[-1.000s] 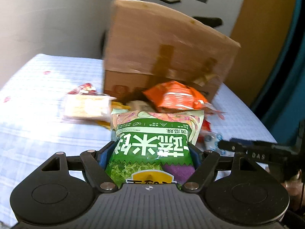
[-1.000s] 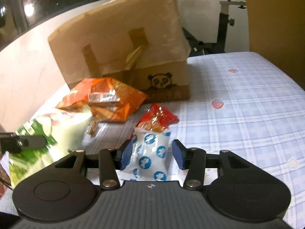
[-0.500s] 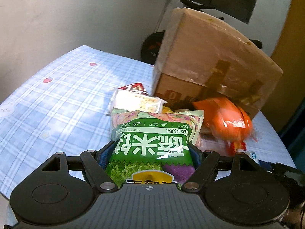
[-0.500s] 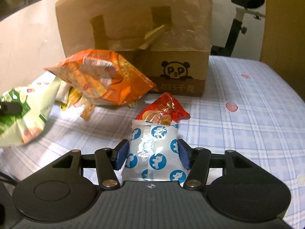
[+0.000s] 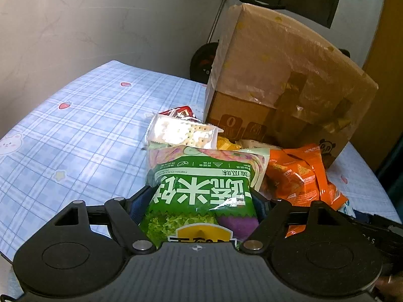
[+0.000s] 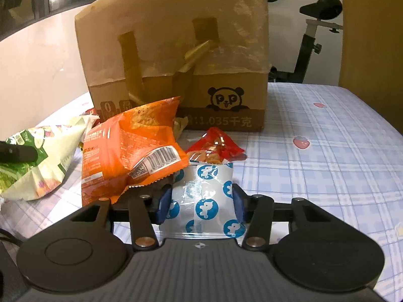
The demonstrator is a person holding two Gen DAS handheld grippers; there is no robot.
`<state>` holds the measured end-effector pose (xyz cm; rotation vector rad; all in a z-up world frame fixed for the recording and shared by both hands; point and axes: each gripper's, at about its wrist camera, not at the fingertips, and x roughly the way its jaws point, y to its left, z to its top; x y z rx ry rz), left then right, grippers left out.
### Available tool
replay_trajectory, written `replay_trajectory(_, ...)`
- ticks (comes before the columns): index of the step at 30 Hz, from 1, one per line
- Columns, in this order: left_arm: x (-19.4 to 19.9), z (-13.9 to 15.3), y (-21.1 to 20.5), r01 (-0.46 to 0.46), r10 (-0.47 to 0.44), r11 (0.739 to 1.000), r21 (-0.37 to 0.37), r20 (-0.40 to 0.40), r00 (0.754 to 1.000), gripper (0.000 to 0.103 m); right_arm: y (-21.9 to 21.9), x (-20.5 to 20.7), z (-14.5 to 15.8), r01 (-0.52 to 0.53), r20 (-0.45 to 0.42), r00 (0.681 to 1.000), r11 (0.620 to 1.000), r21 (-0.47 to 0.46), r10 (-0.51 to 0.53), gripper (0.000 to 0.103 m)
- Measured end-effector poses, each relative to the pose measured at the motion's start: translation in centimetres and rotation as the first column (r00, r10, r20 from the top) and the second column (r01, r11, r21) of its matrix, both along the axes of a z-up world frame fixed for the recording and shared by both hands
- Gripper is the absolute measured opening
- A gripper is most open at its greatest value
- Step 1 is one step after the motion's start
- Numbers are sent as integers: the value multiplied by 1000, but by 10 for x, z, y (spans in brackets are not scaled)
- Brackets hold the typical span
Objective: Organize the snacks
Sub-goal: 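Lift both held packets over the box and open both tools to drop them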
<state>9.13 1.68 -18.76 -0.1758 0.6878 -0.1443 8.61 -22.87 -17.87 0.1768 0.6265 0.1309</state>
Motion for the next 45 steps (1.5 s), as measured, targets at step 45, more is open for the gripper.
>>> replay_trajectory(45, 117, 190, -96, 231, -229, 972, 50, 448, 864, 79, -49, 114, 182, -51, 417, 908, 998, 21, 37, 50)
